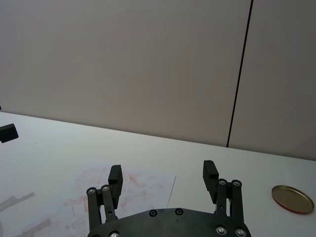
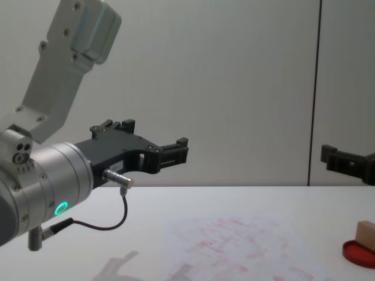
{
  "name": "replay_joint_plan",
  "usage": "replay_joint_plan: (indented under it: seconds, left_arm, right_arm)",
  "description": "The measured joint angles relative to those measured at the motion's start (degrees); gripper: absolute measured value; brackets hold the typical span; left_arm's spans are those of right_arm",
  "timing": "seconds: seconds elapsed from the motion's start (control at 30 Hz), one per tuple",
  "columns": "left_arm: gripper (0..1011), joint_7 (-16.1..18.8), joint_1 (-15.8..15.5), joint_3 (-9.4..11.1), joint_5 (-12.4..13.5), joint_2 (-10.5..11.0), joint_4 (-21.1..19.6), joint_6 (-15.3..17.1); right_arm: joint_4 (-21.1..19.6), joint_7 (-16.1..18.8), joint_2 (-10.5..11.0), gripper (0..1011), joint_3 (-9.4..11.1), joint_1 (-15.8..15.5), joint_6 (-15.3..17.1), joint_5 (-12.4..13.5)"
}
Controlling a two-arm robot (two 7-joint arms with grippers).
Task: Use the one hand to pick up the stamp and affix it onto the A4 paper.
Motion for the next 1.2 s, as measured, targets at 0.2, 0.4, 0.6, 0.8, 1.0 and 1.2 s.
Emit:
replay_joint_plan:
  seconds: [0.2,0.4,0.6,0.8,1.0,1.2]
  left_arm:
    - [993,0.00,0.00,0.00,0.00,0.00,0.00,0.00]
    - [993,0.00,0.00,0.00,0.00,0.00,0.00,0.00]
    - [993,0.00,0.00,0.00,0.00,0.00,0.00,0.00]
    - [993,0.00,0.00,0.00,0.00,0.00,0.00,0.00]
    - [993,0.00,0.00,0.00,0.00,0.00,0.00,0.00]
    - [993,0.00,0.00,0.00,0.00,0.00,0.00,0.00]
  right_arm:
    - [-0.04,0.00,0.00,1001,0.02,0.00,0.00,0.00]
    - [-0.04,0.01,0.00,1001,0.02,0.00,-0.01,0.00]
    - [-0.04,0.01,0.00,1001,0.02,0.00,-0.02,0.00]
    - [0.04,0.10,0.04,1001,0.14,0.05,0.01,0.04]
    - [0.87,0.96,0.62,1001,0.90,0.49,0.85,1.07]
    - [2.43,2.30,1.54,1001,1.91,1.18,2.14,2.37]
